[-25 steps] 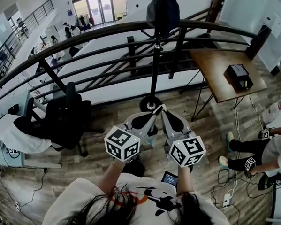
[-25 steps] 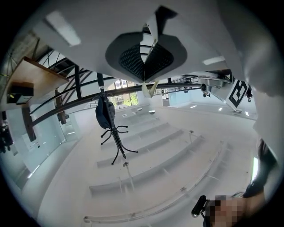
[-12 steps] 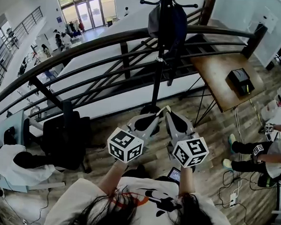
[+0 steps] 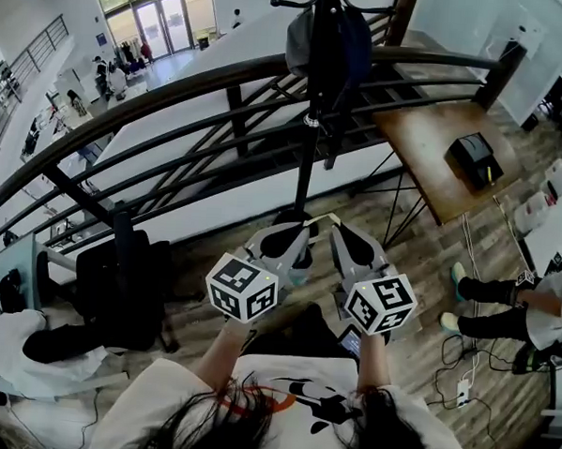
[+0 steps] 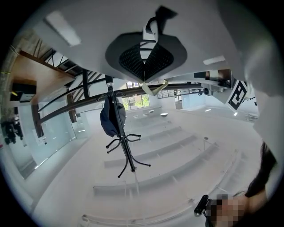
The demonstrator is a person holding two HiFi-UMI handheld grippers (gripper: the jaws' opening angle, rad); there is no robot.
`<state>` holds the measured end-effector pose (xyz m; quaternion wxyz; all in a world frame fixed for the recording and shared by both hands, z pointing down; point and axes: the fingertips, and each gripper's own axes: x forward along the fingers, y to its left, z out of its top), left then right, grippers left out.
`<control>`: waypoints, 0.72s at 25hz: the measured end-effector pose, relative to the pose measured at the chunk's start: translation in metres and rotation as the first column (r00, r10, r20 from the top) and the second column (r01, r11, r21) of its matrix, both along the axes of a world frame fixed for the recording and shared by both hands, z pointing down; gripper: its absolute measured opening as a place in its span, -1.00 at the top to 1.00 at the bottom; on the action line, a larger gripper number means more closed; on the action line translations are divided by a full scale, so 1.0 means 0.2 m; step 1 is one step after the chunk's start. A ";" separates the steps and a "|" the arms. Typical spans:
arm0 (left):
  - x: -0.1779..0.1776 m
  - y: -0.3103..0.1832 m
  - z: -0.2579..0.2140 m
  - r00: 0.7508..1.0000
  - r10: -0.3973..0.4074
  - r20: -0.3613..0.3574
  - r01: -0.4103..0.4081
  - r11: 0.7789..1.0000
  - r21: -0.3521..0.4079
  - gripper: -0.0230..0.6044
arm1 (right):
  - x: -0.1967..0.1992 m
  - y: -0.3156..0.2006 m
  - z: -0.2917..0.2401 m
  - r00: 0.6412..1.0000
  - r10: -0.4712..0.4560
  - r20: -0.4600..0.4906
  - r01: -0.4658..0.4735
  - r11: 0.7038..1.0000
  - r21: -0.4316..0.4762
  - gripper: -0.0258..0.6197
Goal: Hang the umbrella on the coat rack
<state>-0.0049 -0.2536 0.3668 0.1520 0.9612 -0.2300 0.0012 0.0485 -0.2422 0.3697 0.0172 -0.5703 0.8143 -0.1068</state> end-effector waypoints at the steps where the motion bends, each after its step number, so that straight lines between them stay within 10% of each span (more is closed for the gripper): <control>1: 0.00 -0.01 0.01 1.000 0.001 0.000 -0.001 1.000 -0.003 0.93 | 0.01 -0.02 0.01 1.000 0.000 -0.003 0.000 1.000 -0.004 0.85; 18: 0.30 -0.52 0.07 0.998 -0.066 0.023 0.067 0.997 -0.042 0.93 | 0.38 -0.61 0.12 0.990 -0.139 -0.005 0.139 0.990 0.007 0.85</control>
